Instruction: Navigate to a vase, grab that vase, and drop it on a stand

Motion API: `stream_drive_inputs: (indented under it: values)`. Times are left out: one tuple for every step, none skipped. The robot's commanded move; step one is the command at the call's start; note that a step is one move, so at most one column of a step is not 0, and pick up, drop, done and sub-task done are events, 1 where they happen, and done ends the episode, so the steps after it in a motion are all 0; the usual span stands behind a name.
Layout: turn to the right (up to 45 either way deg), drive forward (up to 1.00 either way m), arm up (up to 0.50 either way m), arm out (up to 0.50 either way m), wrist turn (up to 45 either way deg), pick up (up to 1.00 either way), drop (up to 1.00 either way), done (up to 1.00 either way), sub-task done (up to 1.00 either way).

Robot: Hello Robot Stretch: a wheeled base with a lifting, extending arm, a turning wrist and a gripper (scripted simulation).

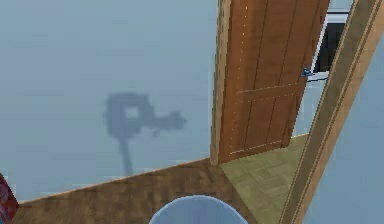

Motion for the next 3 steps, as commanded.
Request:
stream_drive_inputs:
  values:
    - [3.0,0.00,0.00,0.00,0.0,0.00,0.00,0.00,0.00]
    - [0.0,0.75,0.00,0.00,0.0,0.00,0.00,0.00,0.00]
    - [-45.0,0.00,0.00,0.00,0.0,0.00,0.00,0.00,0.00]
